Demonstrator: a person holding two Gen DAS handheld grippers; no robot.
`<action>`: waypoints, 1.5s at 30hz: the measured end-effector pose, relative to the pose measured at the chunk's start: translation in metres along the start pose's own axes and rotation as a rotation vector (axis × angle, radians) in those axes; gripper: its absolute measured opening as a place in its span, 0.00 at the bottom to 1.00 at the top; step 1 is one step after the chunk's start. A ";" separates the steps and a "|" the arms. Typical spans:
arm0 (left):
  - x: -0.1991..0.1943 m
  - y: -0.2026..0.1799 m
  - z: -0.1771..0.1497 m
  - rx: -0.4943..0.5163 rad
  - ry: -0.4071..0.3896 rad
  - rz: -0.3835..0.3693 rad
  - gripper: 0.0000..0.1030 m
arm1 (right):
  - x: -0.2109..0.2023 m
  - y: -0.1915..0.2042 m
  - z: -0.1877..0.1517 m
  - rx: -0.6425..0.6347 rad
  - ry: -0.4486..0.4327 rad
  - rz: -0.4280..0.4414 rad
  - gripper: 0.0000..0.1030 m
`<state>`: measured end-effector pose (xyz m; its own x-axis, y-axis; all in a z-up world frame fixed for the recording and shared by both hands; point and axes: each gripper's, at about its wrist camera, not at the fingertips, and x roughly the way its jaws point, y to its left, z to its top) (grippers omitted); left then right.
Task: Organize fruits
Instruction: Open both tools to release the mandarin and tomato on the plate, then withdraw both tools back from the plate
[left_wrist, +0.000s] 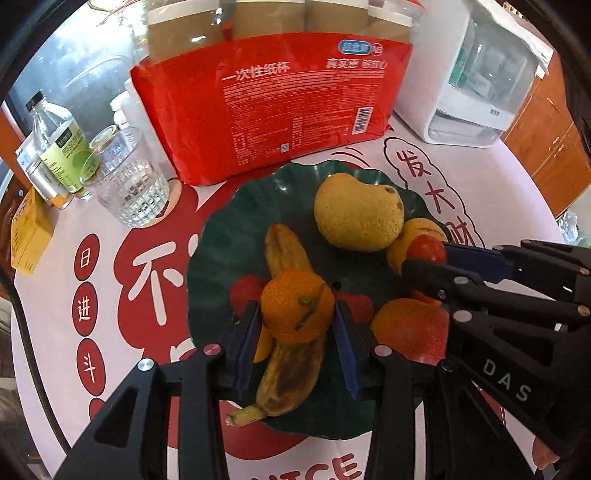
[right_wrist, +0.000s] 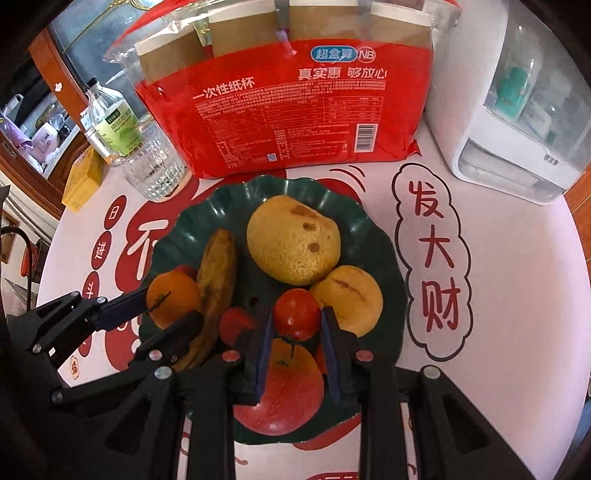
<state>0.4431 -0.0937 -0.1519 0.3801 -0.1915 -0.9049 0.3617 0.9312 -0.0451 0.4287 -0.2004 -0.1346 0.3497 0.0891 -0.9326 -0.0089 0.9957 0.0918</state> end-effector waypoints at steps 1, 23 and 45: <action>-0.002 -0.001 0.000 0.004 -0.008 0.003 0.53 | 0.000 -0.001 0.000 0.005 0.000 0.010 0.26; -0.049 0.007 -0.019 -0.025 -0.074 0.075 0.85 | -0.032 0.000 -0.017 0.011 -0.057 0.017 0.36; -0.171 -0.024 -0.140 -0.132 -0.120 0.083 0.90 | -0.133 0.007 -0.154 -0.013 -0.144 0.040 0.36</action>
<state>0.2500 -0.0396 -0.0558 0.5057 -0.1401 -0.8512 0.2127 0.9765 -0.0344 0.2384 -0.2015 -0.0639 0.4793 0.1253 -0.8686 -0.0375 0.9918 0.1223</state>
